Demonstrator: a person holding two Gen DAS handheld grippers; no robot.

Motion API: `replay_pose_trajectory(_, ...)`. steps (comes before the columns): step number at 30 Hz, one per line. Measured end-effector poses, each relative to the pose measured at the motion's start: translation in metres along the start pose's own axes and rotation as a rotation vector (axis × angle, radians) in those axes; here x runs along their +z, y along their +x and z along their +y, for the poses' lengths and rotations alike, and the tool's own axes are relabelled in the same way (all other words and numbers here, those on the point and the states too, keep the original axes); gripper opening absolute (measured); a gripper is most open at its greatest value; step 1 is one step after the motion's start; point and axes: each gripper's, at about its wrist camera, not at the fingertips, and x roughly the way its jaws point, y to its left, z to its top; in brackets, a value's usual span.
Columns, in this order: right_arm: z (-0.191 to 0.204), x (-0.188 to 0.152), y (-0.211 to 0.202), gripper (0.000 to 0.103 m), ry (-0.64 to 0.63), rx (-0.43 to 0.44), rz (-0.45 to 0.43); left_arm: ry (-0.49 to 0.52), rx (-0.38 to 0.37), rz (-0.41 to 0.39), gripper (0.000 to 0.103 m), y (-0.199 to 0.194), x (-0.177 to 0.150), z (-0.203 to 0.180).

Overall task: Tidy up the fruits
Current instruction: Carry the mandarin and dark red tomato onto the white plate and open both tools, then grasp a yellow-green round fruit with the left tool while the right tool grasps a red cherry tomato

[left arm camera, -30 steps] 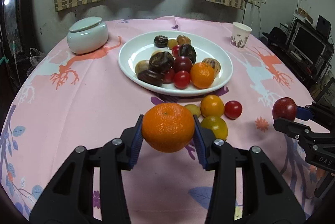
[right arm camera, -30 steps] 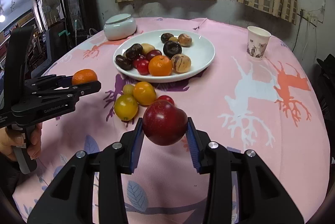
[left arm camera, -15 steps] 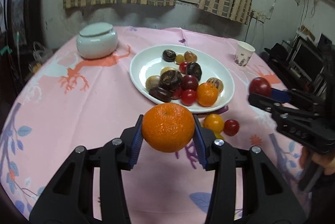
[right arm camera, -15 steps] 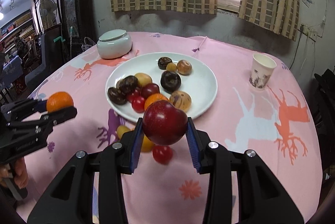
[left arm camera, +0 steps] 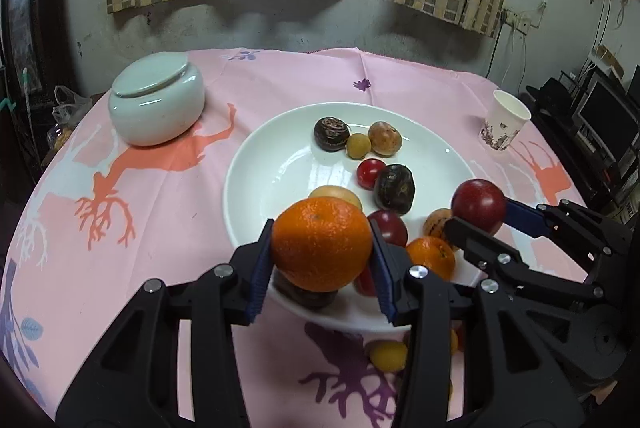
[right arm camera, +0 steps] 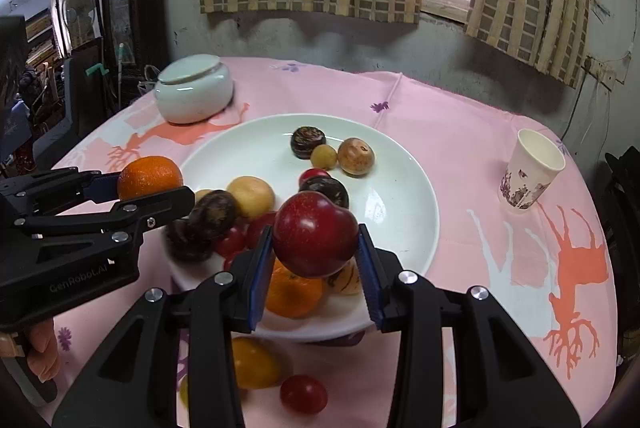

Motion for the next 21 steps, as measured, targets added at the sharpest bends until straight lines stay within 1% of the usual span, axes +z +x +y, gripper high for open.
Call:
replay_pose_trajectory(2, -0.005, 0.002, 0.011, 0.041, 0.029, 0.006, 0.019, 0.004, -0.001, 0.003, 0.045, 0.007, 0.005, -0.005)
replay_pose_trajectory(3, -0.008, 0.002, 0.015, 0.041, 0.048, 0.006, 0.027, 0.0, -0.005, -0.004, 0.05, 0.009, 0.007, -0.007)
replay_pose_trajectory(4, -0.01, 0.003, 0.018, 0.041, 0.065, -0.001, 0.035, -0.003, -0.006, -0.015, 0.065, 0.01, 0.009, -0.008)
replay_pose_trajectory(6, -0.014, 0.002, 0.023, 0.042, 0.082, -0.018, 0.046, 0.004, 0.03, -0.047, 0.073, 0.008, 0.013, -0.012)
replay_pose_trajectory(7, -0.015, 0.002, 0.022, 0.045, 0.086, -0.026, 0.04, 0.008, 0.045, -0.057, 0.074, 0.005, 0.015, -0.014)
replay_pose_trajectory(8, -0.017, 0.002, 0.018, 0.05, 0.09, -0.027, 0.021, 0.011, 0.04, -0.063, 0.075, 0.003, 0.015, -0.015)
replay_pose_trajectory(9, -0.018, 0.001, 0.013, 0.06, 0.094, -0.027, 0.005, 0.012, 0.035, -0.066, 0.078, 0.0, 0.014, -0.015)
replay_pose_trajectory(10, -0.02, 0.001, 0.008, 0.065, 0.1, -0.032, -0.018, 0.01, 0.043, -0.069, 0.082, -0.003, 0.013, -0.015)
replay_pose_trajectory(11, -0.022, 0.0, 0.0, 0.066, 0.107, -0.039, -0.038, 0.002, 0.052, -0.076, 0.082, -0.006, 0.012, -0.014)
replay_pose_trajectory(12, -0.023, -0.001, -0.005, 0.066, 0.11, -0.034, -0.042, -0.005, 0.053, -0.081, 0.083, -0.009, 0.01, -0.012)
replay_pose_trajectory(14, -0.025, -0.003, -0.014, 0.066, 0.123, -0.031, -0.039, -0.031, 0.052, -0.079, 0.088, -0.017, 0.007, -0.008)
replay_pose_trajectory(16, -0.027, -0.008, -0.024, 0.066, 0.137, -0.028, -0.042, -0.061, 0.055, -0.089, 0.09, -0.027, 0.002, -0.003)
replay_pose_trajectory(18, -0.029, -0.016, -0.034, 0.066, 0.149, -0.017, -0.034, -0.063, 0.059, -0.1, 0.093, -0.037, -0.004, 0.0)
replay_pose_trajectory(21, -0.032, -0.032, -0.047, 0.067, 0.176, 0.002, -0.023, -0.057, 0.068, -0.12, 0.094, -0.054, -0.018, 0.006)
